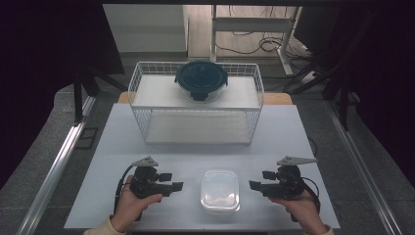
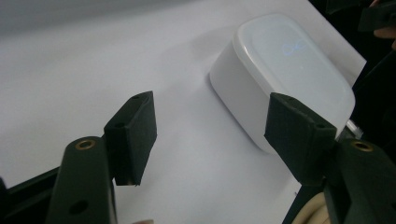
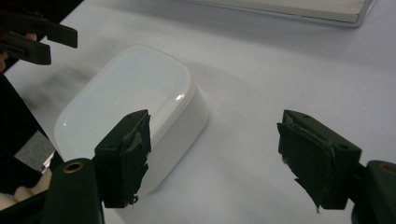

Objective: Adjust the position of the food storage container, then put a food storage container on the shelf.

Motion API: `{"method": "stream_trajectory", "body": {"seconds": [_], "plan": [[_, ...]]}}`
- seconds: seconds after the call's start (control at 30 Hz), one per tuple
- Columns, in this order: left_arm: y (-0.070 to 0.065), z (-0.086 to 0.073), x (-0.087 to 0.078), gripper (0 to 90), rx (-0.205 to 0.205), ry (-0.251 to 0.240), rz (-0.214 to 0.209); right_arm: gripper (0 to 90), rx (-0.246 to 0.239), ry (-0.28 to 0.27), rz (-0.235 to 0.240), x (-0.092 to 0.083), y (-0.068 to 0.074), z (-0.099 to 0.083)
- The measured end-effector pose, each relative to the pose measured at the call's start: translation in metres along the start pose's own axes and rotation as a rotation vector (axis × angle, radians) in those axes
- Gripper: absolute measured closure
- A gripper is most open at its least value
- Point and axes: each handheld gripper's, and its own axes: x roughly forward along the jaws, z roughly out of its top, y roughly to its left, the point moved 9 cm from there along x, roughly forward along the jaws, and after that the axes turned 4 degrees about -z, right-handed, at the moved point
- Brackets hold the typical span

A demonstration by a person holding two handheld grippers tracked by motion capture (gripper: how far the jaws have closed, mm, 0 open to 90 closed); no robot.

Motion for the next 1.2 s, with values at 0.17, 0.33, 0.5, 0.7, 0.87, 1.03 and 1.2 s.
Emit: {"method": "stream_trajectory", "body": {"seconds": [0.17, 0.33, 0.5, 0.7, 0.87, 1.03, 1.2], "plan": [[0.001, 0.000, -0.003, 31.6, -0.031, -0.022, -0.006, 25.3, 0.010, -0.015, 0.011, 0.001, 0.002, 0.003], [0.000, 0.003, -0.003, 30.8, -0.034, -0.043, -0.006, 25.8, 0.016, -0.019, 0.024, 0.001, 0.005, 0.002], [-0.004, 0.005, 0.002, 31.1, -0.056, -0.047, -0.041, 27.6, 0.050, -0.029, 0.057, 0.001, 0.010, 0.002], [-0.008, 0.006, 0.008, 31.5, -0.092, -0.048, -0.079, 29.3, 0.074, -0.002, 0.089, 0.011, 0.020, -0.002], [-0.010, 0.006, 0.017, 32.8, -0.129, -0.038, -0.122, 31.9, 0.104, 0.014, 0.113, 0.018, 0.026, -0.004], [-0.018, 0.007, 0.029, 35.0, -0.162, -0.018, -0.173, 35.8, 0.156, 0.024, 0.143, 0.023, 0.027, -0.008], [-0.023, 0.006, 0.040, 37.0, -0.183, 0.010, -0.199, 39.6, 0.185, 0.027, 0.165, 0.026, 0.029, -0.010]]}}
